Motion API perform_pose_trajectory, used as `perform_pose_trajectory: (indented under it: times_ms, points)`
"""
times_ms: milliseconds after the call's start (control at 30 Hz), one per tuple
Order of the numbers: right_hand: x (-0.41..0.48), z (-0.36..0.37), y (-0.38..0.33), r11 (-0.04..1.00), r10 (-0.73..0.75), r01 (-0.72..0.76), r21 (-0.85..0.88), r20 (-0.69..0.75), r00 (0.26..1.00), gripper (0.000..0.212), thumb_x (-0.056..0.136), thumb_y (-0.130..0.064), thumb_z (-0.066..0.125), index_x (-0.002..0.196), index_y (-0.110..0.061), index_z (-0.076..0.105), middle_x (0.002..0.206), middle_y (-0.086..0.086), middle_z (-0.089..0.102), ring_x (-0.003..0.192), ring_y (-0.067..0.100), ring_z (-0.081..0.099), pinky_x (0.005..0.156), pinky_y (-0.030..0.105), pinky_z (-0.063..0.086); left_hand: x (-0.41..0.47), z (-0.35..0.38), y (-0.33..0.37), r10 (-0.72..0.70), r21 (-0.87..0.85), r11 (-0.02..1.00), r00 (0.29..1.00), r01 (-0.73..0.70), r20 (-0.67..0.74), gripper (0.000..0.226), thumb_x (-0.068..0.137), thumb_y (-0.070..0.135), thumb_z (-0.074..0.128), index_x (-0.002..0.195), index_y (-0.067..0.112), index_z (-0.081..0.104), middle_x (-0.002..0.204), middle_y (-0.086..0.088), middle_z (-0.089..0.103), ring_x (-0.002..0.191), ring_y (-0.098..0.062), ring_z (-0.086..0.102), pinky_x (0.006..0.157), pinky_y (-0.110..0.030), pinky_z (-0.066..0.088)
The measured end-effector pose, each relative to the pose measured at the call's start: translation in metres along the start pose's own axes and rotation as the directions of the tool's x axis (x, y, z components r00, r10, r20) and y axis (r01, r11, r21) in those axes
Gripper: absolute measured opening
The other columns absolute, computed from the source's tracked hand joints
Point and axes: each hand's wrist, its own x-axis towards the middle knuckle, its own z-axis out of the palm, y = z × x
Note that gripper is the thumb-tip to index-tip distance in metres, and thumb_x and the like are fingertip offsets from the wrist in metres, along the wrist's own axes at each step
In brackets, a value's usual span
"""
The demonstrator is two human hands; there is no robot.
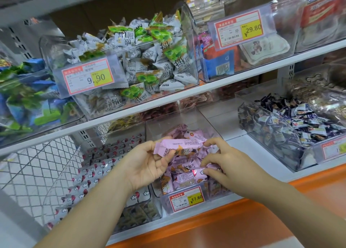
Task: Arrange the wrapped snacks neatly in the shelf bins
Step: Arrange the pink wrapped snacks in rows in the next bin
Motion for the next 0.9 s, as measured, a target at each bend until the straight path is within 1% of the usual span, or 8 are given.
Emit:
perform_pose_trajectory:
  times_ms: [200,333,433,500,567,700,800,900]
  points:
    - [0.001,0.0,-0.001,1.0,0.009,-0.009,0.01,0.0,1.0,0.022,0.092,-0.046,0.049,0.104,-0.036,0.063,0.14,-0.016,0.025,0.09,0.011,0.053,0.071,0.022,0.029,0.0,-0.001,-0.003,0.01,0.068,0.998,0.998,-0.014,0.054,0.036,0.075,0.028,0.066,0.103,0.005,0.064,0.082,-0.014,0.066,0.059,-0.017,0.061,0.052,-0.021,0.055]
    - [0.002,-0.002,-0.003,0.999,0.029,-0.03,0.019,0.026,0.999,0.023,0.092,-0.045,0.049,0.109,-0.037,0.062,0.152,-0.014,0.017,0.107,0.012,0.052,0.078,0.022,0.031,0.002,0.002,-0.007,0.076,0.151,0.985,0.996,-0.082,0.044,0.03,0.068,0.005,0.067,0.097,0.004,0.062,0.081,-0.014,0.063,0.055,-0.011,0.055,0.05,-0.016,0.054]
    - [0.002,-0.003,-0.005,0.999,0.039,-0.039,0.022,0.027,0.999,0.022,0.093,-0.044,0.048,0.109,-0.038,0.062,0.154,-0.012,0.015,0.115,0.013,0.05,0.083,0.023,0.033,0.004,-0.001,-0.011,0.085,0.153,0.985,0.996,-0.084,-0.003,0.019,0.076,-0.001,0.062,0.093,0.005,0.062,0.08,-0.015,0.062,0.05,-0.01,0.057,0.046,-0.017,0.053]
    - [0.002,-0.003,-0.004,0.999,0.036,-0.036,0.04,0.016,0.999,0.022,0.093,-0.042,0.049,0.109,-0.037,0.063,0.152,-0.011,0.021,0.122,0.012,0.047,0.087,0.023,0.035,0.004,-0.003,-0.013,0.089,0.159,0.984,0.996,-0.085,-0.019,0.012,0.083,0.002,0.06,0.094,0.006,0.061,0.079,-0.013,0.065,0.051,-0.011,0.061,0.047,-0.019,0.054]
    - [0.003,-0.001,-0.002,0.999,0.023,-0.024,0.046,0.012,1.0,0.023,0.094,-0.041,0.049,0.109,-0.034,0.065,0.144,-0.011,0.037,0.124,0.009,0.045,0.087,0.022,0.035,0.004,-0.004,-0.016,0.116,0.317,0.943,0.993,-0.105,-0.017,0.009,0.087,0.007,0.059,0.096,0.01,0.06,0.076,-0.007,0.069,0.055,-0.01,0.064,0.051,-0.02,0.055]
    - [0.004,0.0,0.003,0.999,0.007,-0.008,0.051,0.012,1.0,0.023,0.094,-0.037,0.049,0.103,-0.028,0.068,0.124,-0.012,0.051,0.127,0.001,0.039,0.079,0.018,0.033,0.006,-0.002,-0.022,0.18,0.69,0.706,0.983,-0.159,0.041,0.012,0.09,0.016,0.059,0.102,0.018,0.061,0.081,0.003,0.066,0.067,-0.008,0.062,0.065,-0.025,0.057]
    - [0.004,-0.001,0.003,0.999,-0.003,0.002,0.049,0.017,1.0,0.022,0.094,-0.037,0.05,0.104,-0.029,0.068,0.124,-0.013,0.05,0.119,0.001,0.044,0.075,0.018,0.029,0.008,-0.002,-0.019,0.267,0.929,0.281,0.949,-0.243,0.168,0.019,0.084,0.029,0.067,0.102,0.027,0.061,0.096,0.003,0.065,0.078,-0.011,0.059,0.079,-0.032,0.051]
    - [0.003,-0.002,0.001,0.998,-0.012,0.011,0.06,0.012,1.0,0.02,0.094,-0.036,0.051,0.104,-0.03,0.067,0.129,-0.012,0.049,0.123,0.001,0.042,0.081,0.018,0.032,0.013,0.004,-0.02,0.303,0.959,-0.092,0.909,-0.269,0.284,0.031,0.083,0.036,0.067,0.112,0.028,0.059,0.109,0.006,0.061,0.091,-0.01,0.056,0.078,-0.024,0.042]
